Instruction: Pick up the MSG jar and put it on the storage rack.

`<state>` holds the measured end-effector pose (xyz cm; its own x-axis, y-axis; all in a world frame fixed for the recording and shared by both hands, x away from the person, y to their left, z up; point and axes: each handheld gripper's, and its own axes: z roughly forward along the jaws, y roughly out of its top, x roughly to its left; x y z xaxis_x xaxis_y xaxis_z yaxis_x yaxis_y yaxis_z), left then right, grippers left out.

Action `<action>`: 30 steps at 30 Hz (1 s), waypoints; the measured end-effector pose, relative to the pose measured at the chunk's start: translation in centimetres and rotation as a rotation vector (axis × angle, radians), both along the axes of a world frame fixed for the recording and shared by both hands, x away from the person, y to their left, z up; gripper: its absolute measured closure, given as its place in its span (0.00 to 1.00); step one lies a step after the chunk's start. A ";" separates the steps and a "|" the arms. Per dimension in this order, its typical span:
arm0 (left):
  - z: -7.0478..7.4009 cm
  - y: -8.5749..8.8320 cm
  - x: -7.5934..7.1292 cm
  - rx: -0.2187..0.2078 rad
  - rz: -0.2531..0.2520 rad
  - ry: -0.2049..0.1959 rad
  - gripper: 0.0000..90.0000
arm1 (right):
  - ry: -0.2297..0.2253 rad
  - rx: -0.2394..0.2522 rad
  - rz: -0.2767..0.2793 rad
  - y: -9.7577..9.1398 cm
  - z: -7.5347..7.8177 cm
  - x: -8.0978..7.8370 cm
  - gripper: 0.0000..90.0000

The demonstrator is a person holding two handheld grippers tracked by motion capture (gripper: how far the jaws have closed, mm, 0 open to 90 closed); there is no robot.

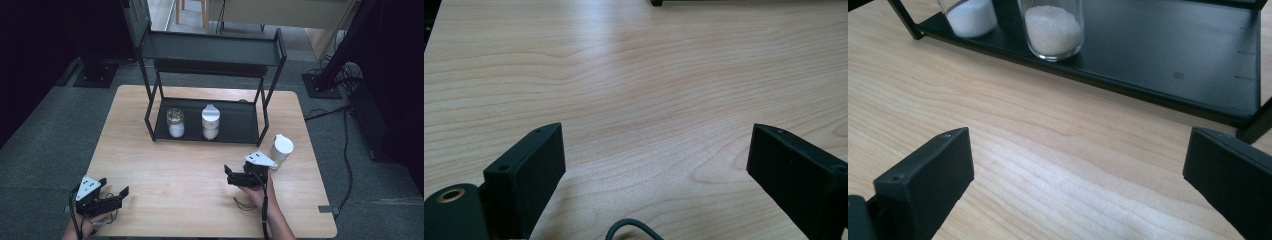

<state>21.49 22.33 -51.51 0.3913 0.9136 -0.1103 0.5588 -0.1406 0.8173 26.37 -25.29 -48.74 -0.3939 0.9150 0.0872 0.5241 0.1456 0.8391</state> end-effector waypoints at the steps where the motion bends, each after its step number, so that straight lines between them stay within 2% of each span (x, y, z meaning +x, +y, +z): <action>1: 0.0 0.0 0.0 0.000 0.001 0.000 0.10 | 0.000 0.000 0.000 0.0 0.0 0.0 0.00; 30: 0.0 0.0 0.1 -0.003 0.005 0.002 0.10 | -0.038 0.018 -0.021 -4.9 0.1 -2.9 0.00</action>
